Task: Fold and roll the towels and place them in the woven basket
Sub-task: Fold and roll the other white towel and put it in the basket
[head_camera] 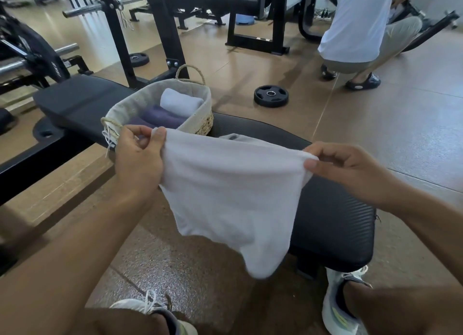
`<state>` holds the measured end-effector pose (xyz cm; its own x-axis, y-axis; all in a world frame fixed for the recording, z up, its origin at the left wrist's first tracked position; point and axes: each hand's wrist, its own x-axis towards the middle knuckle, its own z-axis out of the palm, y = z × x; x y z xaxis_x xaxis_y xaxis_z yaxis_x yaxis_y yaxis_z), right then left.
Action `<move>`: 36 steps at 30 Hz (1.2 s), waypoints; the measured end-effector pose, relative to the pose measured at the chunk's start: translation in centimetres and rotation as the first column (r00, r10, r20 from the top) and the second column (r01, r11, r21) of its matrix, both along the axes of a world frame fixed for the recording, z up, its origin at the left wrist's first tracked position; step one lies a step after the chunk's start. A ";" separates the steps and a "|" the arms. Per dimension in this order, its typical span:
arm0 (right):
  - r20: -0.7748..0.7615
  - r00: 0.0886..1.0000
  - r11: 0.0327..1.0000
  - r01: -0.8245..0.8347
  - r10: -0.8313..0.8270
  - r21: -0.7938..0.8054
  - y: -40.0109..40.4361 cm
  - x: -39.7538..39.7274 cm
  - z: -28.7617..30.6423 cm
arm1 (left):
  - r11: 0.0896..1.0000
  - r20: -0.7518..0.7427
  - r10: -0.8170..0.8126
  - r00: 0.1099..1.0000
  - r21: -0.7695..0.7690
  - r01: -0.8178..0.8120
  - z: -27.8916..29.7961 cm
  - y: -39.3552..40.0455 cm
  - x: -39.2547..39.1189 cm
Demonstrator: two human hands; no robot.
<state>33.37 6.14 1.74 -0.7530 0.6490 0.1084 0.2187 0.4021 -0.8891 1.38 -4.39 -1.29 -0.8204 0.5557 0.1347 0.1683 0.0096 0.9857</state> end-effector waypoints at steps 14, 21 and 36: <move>0.123 0.992 0.976 0.010 -0.038 0.219 -3.2 0.3 2.3 | 0.859 0.142 -0.481 0.865 -0.118 0.498 0.5 -7.5 -4.6; 0.511 0.860 0.985 0.101 -0.015 -0.142 1.2 2.7 -1.0 | 0.525 0.230 -0.748 0.623 -0.370 0.767 -0.4 -7.2 -2.6; 0.222 0.883 0.871 0.455 -0.414 -0.187 2.6 4.6 -1.3 | 0.729 0.238 -0.531 0.813 -0.361 0.581 -1.7 -0.6 2.2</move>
